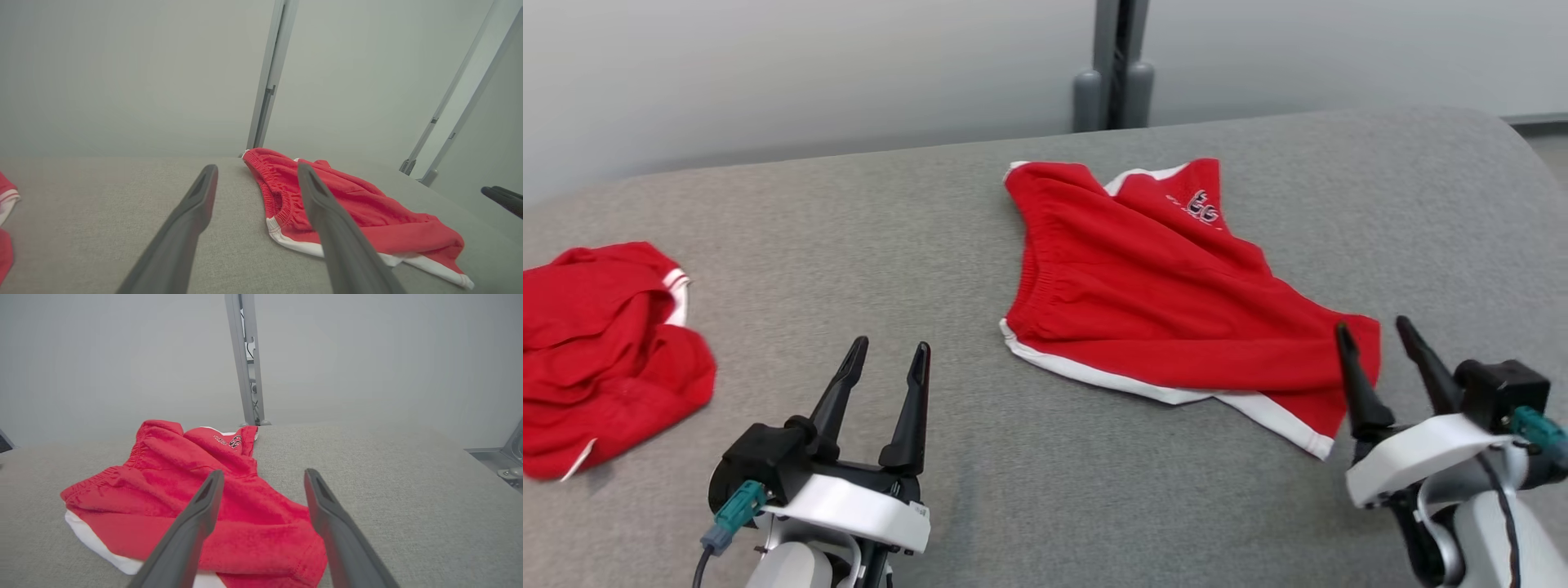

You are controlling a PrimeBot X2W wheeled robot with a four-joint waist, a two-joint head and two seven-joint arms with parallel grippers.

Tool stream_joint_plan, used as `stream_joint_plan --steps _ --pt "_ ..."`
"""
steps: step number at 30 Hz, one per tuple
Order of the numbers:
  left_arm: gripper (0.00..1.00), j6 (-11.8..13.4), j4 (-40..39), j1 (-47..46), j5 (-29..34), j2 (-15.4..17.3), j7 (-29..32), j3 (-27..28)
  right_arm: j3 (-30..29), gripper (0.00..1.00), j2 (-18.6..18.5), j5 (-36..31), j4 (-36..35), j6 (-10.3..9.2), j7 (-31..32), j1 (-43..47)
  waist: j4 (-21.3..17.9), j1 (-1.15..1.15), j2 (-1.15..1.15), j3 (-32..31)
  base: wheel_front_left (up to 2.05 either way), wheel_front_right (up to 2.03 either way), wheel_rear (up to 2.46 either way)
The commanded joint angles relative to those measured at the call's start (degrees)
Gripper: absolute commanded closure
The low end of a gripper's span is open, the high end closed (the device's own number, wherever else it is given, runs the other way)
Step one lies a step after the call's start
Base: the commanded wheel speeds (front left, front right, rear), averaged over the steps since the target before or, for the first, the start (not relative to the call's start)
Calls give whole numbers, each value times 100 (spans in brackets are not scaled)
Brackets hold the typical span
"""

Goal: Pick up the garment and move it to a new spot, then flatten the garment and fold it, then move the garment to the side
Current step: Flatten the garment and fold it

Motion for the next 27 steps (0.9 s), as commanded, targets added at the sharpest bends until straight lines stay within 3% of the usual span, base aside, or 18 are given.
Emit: stream_joint_plan --steps 1,6,9,16,27 --pt "0 27 43 -130 -3 20 -11 37 5 0 87 -52 -150 -2 -107 124 -247 0 0 107 0 0 0" --pt "0 72 331 -291 -23 22 -11 98 199 0 384 -95 -614 -2 -281 366 -717 0 0 291 0 0 0" --pt "0 129 713 -432 -306 20 25 149 296 0 441 -149 -777 -3 -312 403 -1022 0 0 417 0 0 0" --pt "0 301 1629 -996 -340 149 257 244 301 0 517 -220 -1024 -2 -388 354 -1587 0 0 720 0 0 0" --pt "0 719 2804 -1502 -206 332 470 283 364 0 533 -205 -1059 -3 -471 410 -1919 0 0 875 0 0 0"
